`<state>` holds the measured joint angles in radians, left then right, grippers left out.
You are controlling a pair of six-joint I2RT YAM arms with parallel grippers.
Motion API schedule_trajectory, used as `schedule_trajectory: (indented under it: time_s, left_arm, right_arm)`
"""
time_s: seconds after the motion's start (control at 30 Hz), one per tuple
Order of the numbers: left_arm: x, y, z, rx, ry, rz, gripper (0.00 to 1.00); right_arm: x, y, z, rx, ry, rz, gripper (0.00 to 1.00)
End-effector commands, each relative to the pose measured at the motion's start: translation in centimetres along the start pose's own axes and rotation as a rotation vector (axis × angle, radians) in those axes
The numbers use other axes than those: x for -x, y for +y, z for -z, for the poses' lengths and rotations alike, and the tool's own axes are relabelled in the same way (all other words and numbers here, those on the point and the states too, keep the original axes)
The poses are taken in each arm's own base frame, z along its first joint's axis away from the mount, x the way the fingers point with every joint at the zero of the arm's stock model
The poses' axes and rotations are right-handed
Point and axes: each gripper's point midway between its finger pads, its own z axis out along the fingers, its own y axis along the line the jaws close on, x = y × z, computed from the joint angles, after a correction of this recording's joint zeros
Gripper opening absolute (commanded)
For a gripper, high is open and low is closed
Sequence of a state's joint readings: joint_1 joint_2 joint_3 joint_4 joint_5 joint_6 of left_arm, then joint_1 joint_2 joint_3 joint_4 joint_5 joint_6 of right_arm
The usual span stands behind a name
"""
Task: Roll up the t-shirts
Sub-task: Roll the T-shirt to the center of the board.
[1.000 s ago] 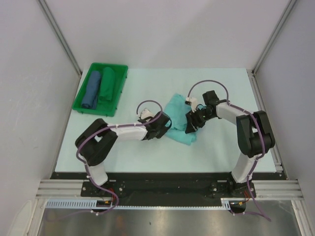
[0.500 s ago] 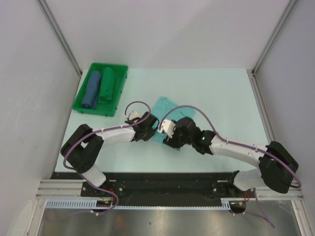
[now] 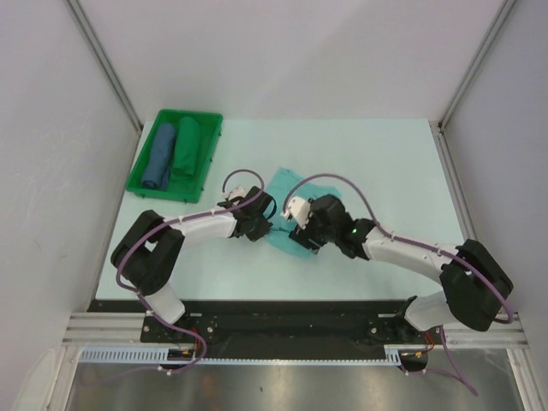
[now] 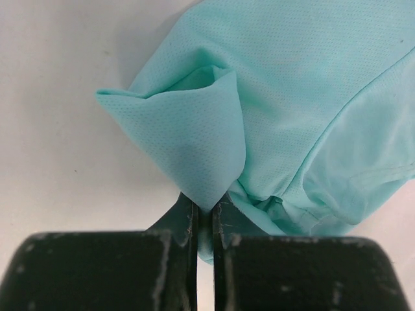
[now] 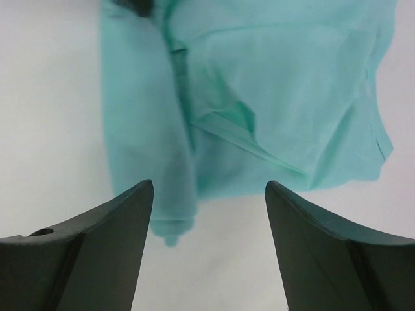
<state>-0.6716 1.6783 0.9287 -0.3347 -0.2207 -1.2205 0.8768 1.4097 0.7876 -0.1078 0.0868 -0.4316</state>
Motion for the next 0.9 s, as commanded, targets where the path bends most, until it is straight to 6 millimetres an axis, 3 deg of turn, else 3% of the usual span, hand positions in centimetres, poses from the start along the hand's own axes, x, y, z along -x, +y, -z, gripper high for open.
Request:
schedule_trajectory:
  time_s: [0.0,0.07,0.1,0.23,0.63,0.87]
  left_arm:
    - [-1.1,2.4,-1.8,0.086,0.041,-0.05,0.0]
    - [-1.0,2.3,-1.9,0.087,0.043,-0.049,0.0]
    - [-1.0,2.3,-1.9,0.089,0.044,-0.05,0.0]
    - [-1.1,2.3,-1.9,0.091,0.046,-0.049,0.0]
    - [-1.0,2.3,-2.0,0.097,0.044,-0.041,0.0]
    - [-1.1,2.2,-2.1,0.098,0.047,-0.027,0.0]
  right_arm:
    - [2.2,-1.5,2.0,0.147,-0.075,-0.188,0.78]
    - [2.7,-0.7,2.0,0.247,-0.078,-0.244,0.78]
    - [1.4,-0.4,1.6,0.292,-0.029,-0.288,0.78]
    - [1.3,0.9,1.5,0.459,-0.004,-0.403,0.78]
    - [-1.0,3.1,0.5,0.593,0.127,-0.519,0.76]
    - [-1.8,3.3,0.1,0.669,0.19,-0.654,0.66]
